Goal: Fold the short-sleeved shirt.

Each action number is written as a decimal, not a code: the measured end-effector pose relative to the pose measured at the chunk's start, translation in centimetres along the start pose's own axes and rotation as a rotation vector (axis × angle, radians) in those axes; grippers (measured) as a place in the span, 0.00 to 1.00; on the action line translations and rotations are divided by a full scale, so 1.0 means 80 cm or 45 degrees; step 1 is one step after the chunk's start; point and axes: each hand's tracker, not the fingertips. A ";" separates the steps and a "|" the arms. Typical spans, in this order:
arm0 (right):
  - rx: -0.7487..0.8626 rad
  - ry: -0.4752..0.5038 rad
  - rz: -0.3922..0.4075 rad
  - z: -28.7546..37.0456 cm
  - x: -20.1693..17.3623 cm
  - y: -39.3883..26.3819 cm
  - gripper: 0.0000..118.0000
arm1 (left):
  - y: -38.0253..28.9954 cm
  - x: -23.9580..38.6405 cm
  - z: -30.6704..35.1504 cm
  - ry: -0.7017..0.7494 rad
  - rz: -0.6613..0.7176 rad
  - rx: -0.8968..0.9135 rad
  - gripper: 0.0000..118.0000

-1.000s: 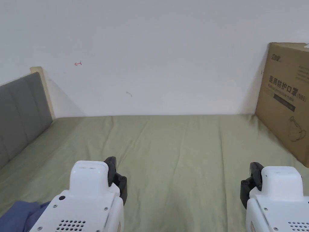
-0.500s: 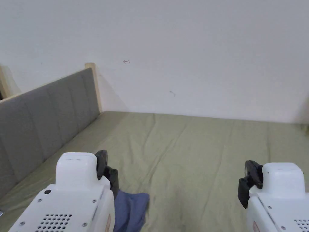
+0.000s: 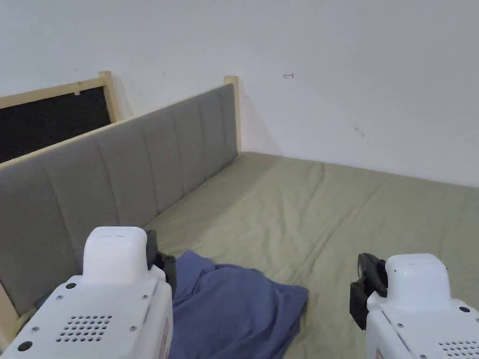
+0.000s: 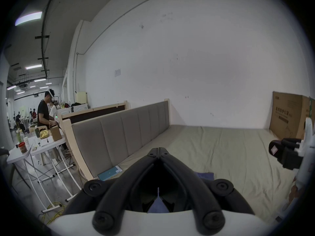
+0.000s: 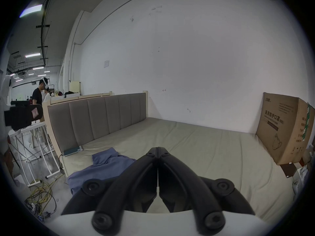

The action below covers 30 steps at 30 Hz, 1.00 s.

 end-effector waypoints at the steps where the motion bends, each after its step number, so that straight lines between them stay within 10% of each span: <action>1: -0.006 -0.002 0.001 -0.001 0.001 -0.002 0.01 | -0.006 0.002 -0.010 -0.023 0.001 -0.028 0.00; 14: -0.186 -0.048 0.019 -0.035 0.025 -0.039 0.01 | -0.189 0.054 -0.256 -0.193 0.043 -0.813 0.00; 16: -0.211 -0.054 0.009 -0.041 0.030 -0.042 0.00 | -0.197 0.060 -0.267 -0.216 0.007 -0.887 0.30; 18: -0.260 -0.043 -0.007 -0.047 0.034 -0.045 0.00 | -0.199 0.064 -0.267 -0.232 0.041 -0.900 0.90; 19: -0.280 -0.041 -0.011 -0.050 0.035 -0.047 0.00 | -0.201 0.066 -0.268 -0.269 0.065 -0.931 0.97; 27: -0.348 -0.059 -0.009 -0.054 0.037 -0.063 0.00 | -0.227 0.104 -0.279 -0.318 0.011 -1.061 0.95; 30: -0.388 -0.080 -0.017 -0.058 0.041 -0.069 0.00 | -0.274 0.128 -0.290 -0.254 -0.058 -1.192 0.55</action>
